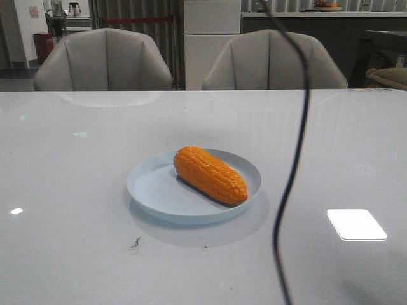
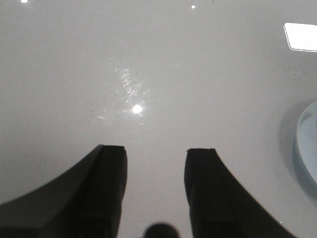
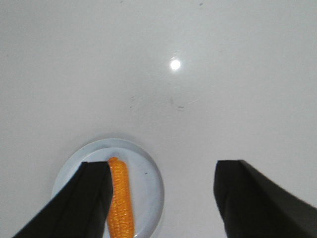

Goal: Place corn on plate with both arms

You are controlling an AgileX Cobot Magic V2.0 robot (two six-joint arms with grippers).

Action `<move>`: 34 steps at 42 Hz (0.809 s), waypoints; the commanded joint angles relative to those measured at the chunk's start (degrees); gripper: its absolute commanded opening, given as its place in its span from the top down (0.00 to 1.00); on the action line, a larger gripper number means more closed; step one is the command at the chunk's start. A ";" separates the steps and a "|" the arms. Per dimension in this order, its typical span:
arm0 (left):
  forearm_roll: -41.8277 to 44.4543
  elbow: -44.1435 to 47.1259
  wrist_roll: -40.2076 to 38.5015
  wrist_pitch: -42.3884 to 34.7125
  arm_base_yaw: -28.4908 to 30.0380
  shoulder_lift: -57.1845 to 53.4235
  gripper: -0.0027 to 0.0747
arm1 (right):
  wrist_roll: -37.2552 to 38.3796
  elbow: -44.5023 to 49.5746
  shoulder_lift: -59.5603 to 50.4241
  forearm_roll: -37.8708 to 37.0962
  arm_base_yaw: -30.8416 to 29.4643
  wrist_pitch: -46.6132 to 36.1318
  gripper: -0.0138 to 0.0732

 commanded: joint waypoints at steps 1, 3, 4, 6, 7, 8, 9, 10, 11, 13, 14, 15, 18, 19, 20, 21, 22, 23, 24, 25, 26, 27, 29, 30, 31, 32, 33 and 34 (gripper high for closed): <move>0.54 -1.57 -0.40 -4.37 0.08 -0.86 0.50 | 0.28 -1.91 -6.17 -1.46 -1.84 3.85 0.22; 0.76 -1.57 -0.40 -4.37 0.08 -0.86 0.50 | 0.28 -1.77 -7.49 -2.65 -2.91 4.61 0.22; 0.91 -1.57 -0.40 -4.37 0.08 -0.86 0.50 | 0.28 -1.57 -8.33 -3.07 -3.29 4.61 0.22; 1.35 -1.57 -0.40 -4.37 0.08 -0.86 0.50 | 0.28 -0.49 -9.84 -3.98 -4.28 4.61 0.22; 1.63 -1.57 -0.40 -4.37 0.08 -0.86 0.50 | 0.28 0.50 -10.95 -4.37 -4.76 4.61 0.22; 1.80 -1.57 -0.40 -4.37 0.08 -0.86 0.50 | 0.28 1.11 -11.52 -4.45 -5.23 4.46 0.22; 1.74 -1.57 -0.40 -4.37 0.08 -0.86 0.50 | 0.28 2.56 -12.74 -4.55 -5.91 4.29 0.22; 1.84 -1.57 -0.40 -4.48 0.08 -0.86 0.50 | 0.28 3.80 -14.07 -4.60 -6.45 3.86 0.22; 1.84 -1.57 -0.40 -4.42 0.08 -0.86 0.50 | 0.28 5.70 -14.78 -4.60 -7.01 3.38 0.22; 1.84 -1.57 -0.40 -4.42 0.08 -0.86 0.50 | 0.28 9.05 -17.80 -4.60 -8.35 1.67 0.22; 1.84 -1.57 -0.40 -4.42 0.08 -0.86 0.50 | 0.28 10.96 -18.62 -4.60 -8.90 0.67 0.22; 1.84 -1.57 -0.40 -4.42 0.08 -0.86 0.50 | 0.28 13.71 -20.36 -4.60 -9.62 -0.40 0.22; 1.84 -1.57 -0.40 -4.51 0.08 -0.86 0.50 | 0.28 21.52 -25.65 -4.61 -11.70 -5.38 0.22; 1.84 -1.57 -0.40 -4.51 0.08 -0.86 0.50 | 0.28 24.11 -27.19 -4.61 -12.35 -6.81 0.22; 1.84 -1.57 -0.40 -4.51 0.08 -0.86 0.50 | 0.28 27.70 -28.25 -4.61 -13.02 -8.28 0.22; 1.84 -1.57 -0.40 -4.51 0.08 -0.86 0.50 | 0.28 30.46 -31.00 -4.61 -13.95 -10.22 0.22; 1.84 -1.57 -0.40 -4.51 0.08 -0.86 0.50 | 0.28 33.30 -32.65 -4.61 -14.70 -11.64 0.22; 1.84 -1.57 -0.40 -4.51 0.08 -0.86 0.50 | 0.28 37.12 -33.77 -4.61 -15.50 -13.03 0.22; 1.84 -1.57 -0.40 -4.51 0.08 -0.86 0.50 | 0.28 39.99 -36.62 -4.61 -16.65 -14.81 0.22; 1.84 -1.57 -0.40 -4.41 0.08 -0.86 0.50 | 0.28 43.82 -38.25 -4.61 -17.56 -16.06 0.22; 1.84 -1.57 -0.40 -4.41 0.08 -0.86 0.50 | 0.28 46.62 -39.88 -4.66 -18.82 -17.56 0.22; 1.84 -1.57 -0.40 -4.18 0.08 -0.86 0.50 | 0.28 49.36 -41.47 -4.66 -19.78 -18.58 0.22; 1.84 -1.57 -0.40 -3.75 0.08 -0.86 0.50 | 0.28 55.42 -45.36 -4.60 -21.99 -20.64 0.22; 1.84 -1.57 -0.40 -3.47 0.08 -0.86 0.50 | 0.28 57.82 -46.25 -4.60 -22.86 -21.48 0.22; 1.84 -1.57 -0.40 -3.21 0.08 -0.86 0.50 | 0.28 60.77 -47.90 -4.54 -23.61 -22.27 0.22; 1.84 -1.57 -0.40 -3.21 0.08 -0.86 0.50 | 0.28 62.80 -49.06 -4.54 -24.43 -23.20 0.22; 1.84 -1.57 -0.40 -3.21 0.08 -0.86 0.50 | 0.28 65.20 -50.50 -4.54 -24.94 -23.98 0.22; 1.84 -1.57 -0.40 -3.21 0.08 -0.86 0.50 | 0.28 67.30 -51.45 -4.54 -25.48 -24.46 0.22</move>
